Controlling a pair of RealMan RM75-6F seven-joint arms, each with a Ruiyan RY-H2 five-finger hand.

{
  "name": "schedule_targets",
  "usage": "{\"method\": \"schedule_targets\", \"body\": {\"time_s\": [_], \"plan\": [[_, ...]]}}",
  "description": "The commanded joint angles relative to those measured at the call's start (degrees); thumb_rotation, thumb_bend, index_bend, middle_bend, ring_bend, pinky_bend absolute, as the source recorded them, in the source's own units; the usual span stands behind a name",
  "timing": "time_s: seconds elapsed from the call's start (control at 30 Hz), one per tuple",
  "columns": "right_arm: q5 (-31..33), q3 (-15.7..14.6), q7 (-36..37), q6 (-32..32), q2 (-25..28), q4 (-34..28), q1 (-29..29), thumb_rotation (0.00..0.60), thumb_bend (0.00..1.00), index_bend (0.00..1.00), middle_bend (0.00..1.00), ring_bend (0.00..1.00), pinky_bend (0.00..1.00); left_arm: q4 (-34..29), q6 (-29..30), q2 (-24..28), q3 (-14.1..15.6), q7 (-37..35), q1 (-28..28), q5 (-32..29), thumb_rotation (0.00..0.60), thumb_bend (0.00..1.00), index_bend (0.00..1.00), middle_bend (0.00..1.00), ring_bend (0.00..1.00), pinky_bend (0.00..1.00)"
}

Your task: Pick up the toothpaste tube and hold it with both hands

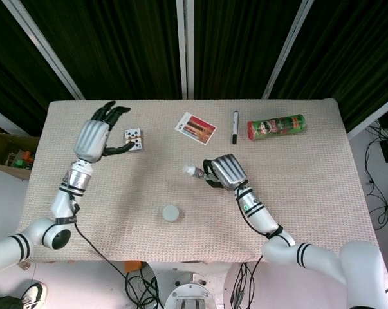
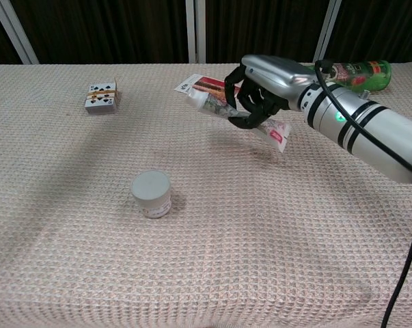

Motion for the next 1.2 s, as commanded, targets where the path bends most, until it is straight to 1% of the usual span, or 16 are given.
{"method": "schedule_targets", "body": {"time_s": [0.03, 0.1, 0.13, 0.17, 0.2, 0.27, 0.3, 0.37, 0.43, 0.53, 0.67, 0.73, 0.83, 0.97, 1.07, 1.2], "plan": [[12.9, -0.6, -15.3, -10.3, 10.0, -12.0, 2.6, 0.600, 0.58, 0.98, 0.85, 0.76, 0.93, -1.4, -1.5, 3.9, 0.7, 0.7, 3.1, -3.4, 0.000, 0.00, 0.16, 0.18, 0.06, 0.16], [16.6, -0.8, -17.7, -10.4, 10.1, -12.5, 3.0, 0.600, 0.55, 0.96, 0.83, 0.75, 0.92, -1.0, -1.8, 4.8, 1.2, -0.2, 4.2, -4.0, 0.000, 0.00, 0.16, 0.18, 0.06, 0.16], [17.9, -1.0, -18.5, -10.3, 10.0, -12.4, 3.1, 0.600, 0.52, 0.92, 0.80, 0.71, 0.88, -0.8, -1.9, 5.0, 1.3, -0.7, 4.5, -4.2, 0.000, 0.00, 0.16, 0.18, 0.06, 0.16], [19.3, -1.5, -19.2, -10.6, 9.9, -12.5, 3.3, 0.600, 0.46, 0.84, 0.73, 0.63, 0.79, -0.4, -2.0, 5.1, 1.5, -1.3, 5.0, -4.2, 0.000, 0.00, 0.16, 0.18, 0.06, 0.16], [20.2, -1.9, -19.5, -11.2, 10.1, -12.6, 3.5, 0.600, 0.39, 0.70, 0.61, 0.49, 0.65, -0.1, -2.0, 5.2, 1.7, -1.7, 5.3, -4.2, 0.000, 0.00, 0.16, 0.18, 0.06, 0.16], [22.1, -2.7, -20.9, -11.7, 10.7, -12.9, 4.1, 0.600, 0.19, 0.26, 0.23, 0.12, 0.27, 0.6, -1.9, 5.3, 2.0, -2.6, 5.9, -4.0, 0.000, 0.00, 0.16, 0.18, 0.06, 0.16], [22.6, -2.9, -21.2, -11.5, 10.8, -13.1, 4.2, 0.600, 0.12, 0.10, 0.10, 0.03, 0.14, 0.9, -1.9, 5.4, 2.1, -2.8, 6.1, -3.8, 0.000, 0.00, 0.16, 0.18, 0.06, 0.16], [23.0, -3.3, -21.4, -10.8, 11.5, -13.8, 4.2, 0.600, 0.04, 0.00, 0.01, 0.00, 0.03, 1.4, -1.5, 5.6, 2.2, -3.4, 6.6, -3.5, 0.000, 0.00, 0.16, 0.18, 0.06, 0.16], [23.2, -3.4, -20.8, -9.9, 12.5, -15.0, 3.7, 0.600, 0.01, 0.00, 0.00, 0.00, 0.00, 1.6, -0.8, 5.9, 2.3, -3.7, 7.2, -3.1, 0.000, 0.00, 0.16, 0.18, 0.06, 0.16], [21.1, -3.6, -19.4, -6.5, 15.5, -18.3, 1.9, 0.600, 0.00, 0.00, 0.00, 0.00, 0.00, 1.3, 1.5, 7.0, 2.5, -3.7, 8.5, -1.9, 0.000, 0.00, 0.16, 0.18, 0.06, 0.16], [16.8, -5.0, -17.2, 0.3, 23.1, -25.5, -3.0, 0.600, 0.00, 0.00, 0.00, 0.00, 0.00, -0.1, 6.3, 9.0, 3.4, -1.1, 11.2, 0.4, 0.000, 0.00, 0.16, 0.18, 0.06, 0.16], [14.7, -6.5, -17.4, 4.6, 27.1, -28.8, -6.2, 0.600, 0.00, 0.00, 0.00, 0.00, 0.00, -0.8, 8.2, 9.9, 4.2, 0.9, 12.5, 1.2, 0.000, 0.00, 0.16, 0.18, 0.06, 0.16], [11.1, -10.7, -20.5, 15.1, 33.1, -32.2, -13.6, 0.600, 0.00, 0.00, 0.00, 0.00, 0.00, -2.2, 10.1, 11.8, 6.6, 5.7, 15.0, 2.5, 0.000, 0.00, 0.16, 0.17, 0.06, 0.16], [8.1, -15.4, -21.9, 25.9, 36.5, -32.4, -22.3, 0.600, 0.00, 0.00, 0.00, 0.00, 0.00, -4.2, 11.1, 13.9, 9.5, 11.2, 17.7, 3.3, 0.000, 0.00, 0.15, 0.14, 0.06, 0.16], [6.4, -17.6, -17.9, 29.2, 37.5, -30.8, -26.9, 0.600, 0.01, 0.00, 0.00, 0.00, 0.00, -4.9, 12.2, 14.8, 11.5, 13.0, 19.7, 4.7, 0.000, 0.00, 0.14, 0.14, 0.06, 0.16], [3.8, -19.2, -14.1, 30.5, 36.7, -27.6, -30.1, 0.600, 0.02, 0.00, 0.00, 0.00, 0.00, -5.8, 12.1, 16.3, 14.1, 14.7, 22.0, 5.5, 0.000, 0.00, 0.14, 0.14, 0.06, 0.16]]}}
